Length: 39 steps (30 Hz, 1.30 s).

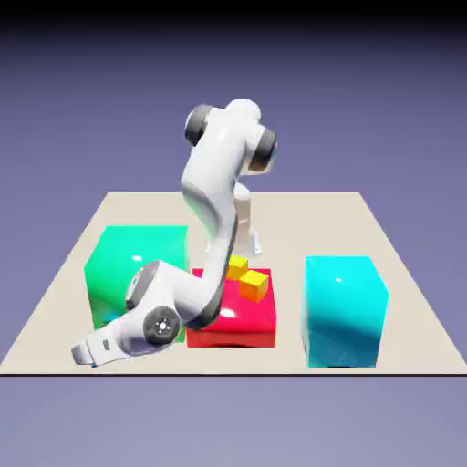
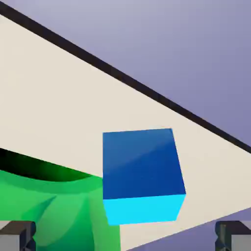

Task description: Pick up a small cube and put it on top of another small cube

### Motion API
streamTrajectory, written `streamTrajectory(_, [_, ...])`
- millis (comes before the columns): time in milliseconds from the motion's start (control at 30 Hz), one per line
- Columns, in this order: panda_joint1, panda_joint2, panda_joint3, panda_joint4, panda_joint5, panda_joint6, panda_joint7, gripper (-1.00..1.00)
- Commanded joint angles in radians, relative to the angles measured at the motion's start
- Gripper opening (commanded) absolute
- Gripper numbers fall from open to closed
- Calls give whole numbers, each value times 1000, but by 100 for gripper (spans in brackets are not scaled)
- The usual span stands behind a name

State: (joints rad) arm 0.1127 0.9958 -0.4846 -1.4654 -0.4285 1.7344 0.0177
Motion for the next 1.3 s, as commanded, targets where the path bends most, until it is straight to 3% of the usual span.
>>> streamTrajectory(0, [2, 36, -11, 31, -10, -30, -17, 0])
streamTrajectory(67, [3, 53, -17, 46, -15, -44, -25, 0])
streamTrajectory(167, [-32, 84, -22, -41, -30, 81, 11, 0])
streamTrajectory(200, [-32, 84, -22, -41, -30, 81, 11, -100])
streamTrajectory(433, [-7, 16, 54, 51, -50, -81, -27, -100])
streamTrajectory(1067, [-161, -491, 620, -267, 413, -557, 800, -100])
streamTrajectory(1267, [-167, -529, 611, -384, 509, -520, 898, -100])
